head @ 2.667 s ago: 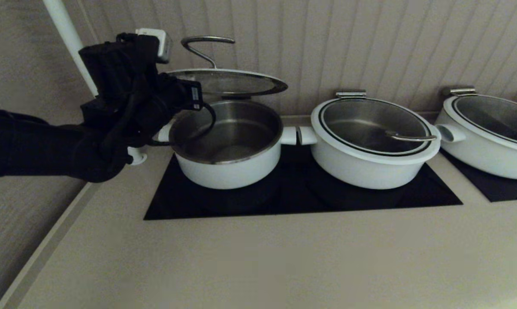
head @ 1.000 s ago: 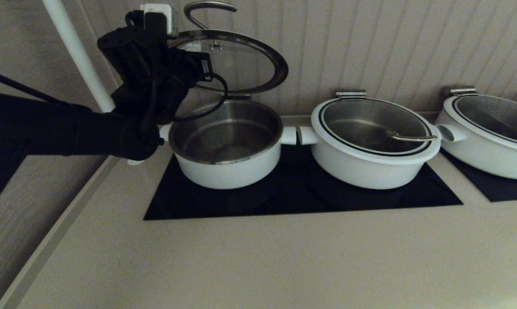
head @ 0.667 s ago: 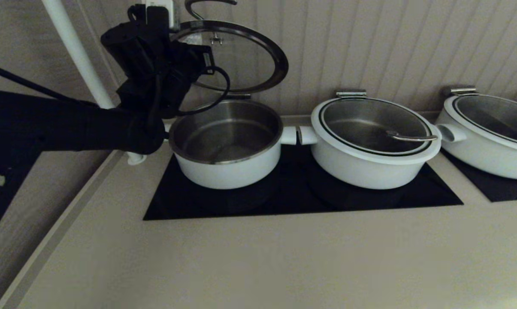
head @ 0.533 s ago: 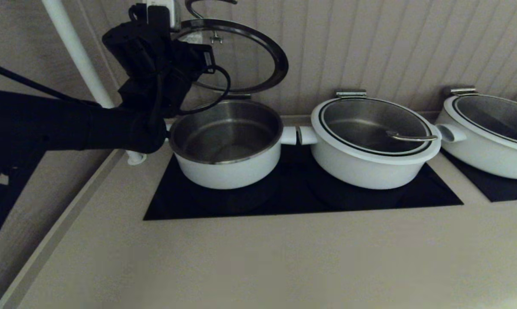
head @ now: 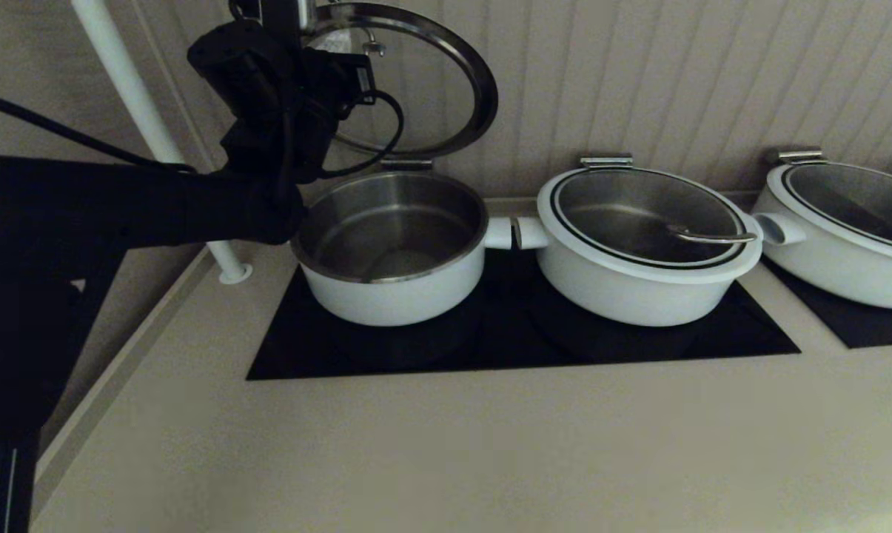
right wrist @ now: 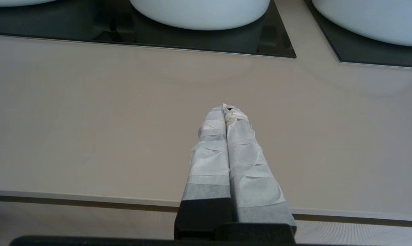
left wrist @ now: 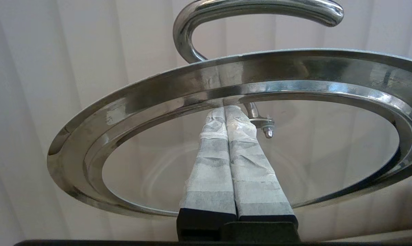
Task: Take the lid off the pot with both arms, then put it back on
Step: Close the pot lid
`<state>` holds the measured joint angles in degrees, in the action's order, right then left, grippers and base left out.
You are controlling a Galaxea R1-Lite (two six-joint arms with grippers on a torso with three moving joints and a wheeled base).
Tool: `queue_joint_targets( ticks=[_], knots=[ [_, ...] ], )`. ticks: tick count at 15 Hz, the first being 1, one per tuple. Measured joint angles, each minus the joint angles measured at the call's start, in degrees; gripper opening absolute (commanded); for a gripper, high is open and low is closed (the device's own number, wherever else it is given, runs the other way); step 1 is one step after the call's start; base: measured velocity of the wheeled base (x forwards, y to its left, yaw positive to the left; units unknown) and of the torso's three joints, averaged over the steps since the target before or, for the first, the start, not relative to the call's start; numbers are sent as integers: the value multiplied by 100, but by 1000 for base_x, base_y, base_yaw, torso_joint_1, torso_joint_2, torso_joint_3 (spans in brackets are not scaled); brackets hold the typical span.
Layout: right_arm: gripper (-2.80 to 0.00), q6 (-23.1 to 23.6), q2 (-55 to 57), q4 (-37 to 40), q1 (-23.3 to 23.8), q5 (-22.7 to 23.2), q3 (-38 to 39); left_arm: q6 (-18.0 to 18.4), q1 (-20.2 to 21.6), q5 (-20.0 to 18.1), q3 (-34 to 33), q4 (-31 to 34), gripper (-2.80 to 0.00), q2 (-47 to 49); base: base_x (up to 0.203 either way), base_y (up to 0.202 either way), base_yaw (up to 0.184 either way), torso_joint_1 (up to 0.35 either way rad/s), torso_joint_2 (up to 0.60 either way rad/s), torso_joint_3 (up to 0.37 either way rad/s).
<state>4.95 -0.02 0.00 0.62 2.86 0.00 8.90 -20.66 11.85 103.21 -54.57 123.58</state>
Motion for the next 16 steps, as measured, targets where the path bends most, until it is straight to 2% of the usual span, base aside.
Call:
queue_joint_targets(
  ticks=[9, 16],
  knots=[
    [-280, -2, 0, 2, 0, -2, 0, 74, 0, 0, -99, -16, -280, -19, 0, 0, 0, 0, 0, 0],
    [-280, 0, -2, 0, 0, 0, 0, 80, -2, 11, -1015, -60, -280, -433, 0, 0, 0, 0, 0, 0]
  ],
)
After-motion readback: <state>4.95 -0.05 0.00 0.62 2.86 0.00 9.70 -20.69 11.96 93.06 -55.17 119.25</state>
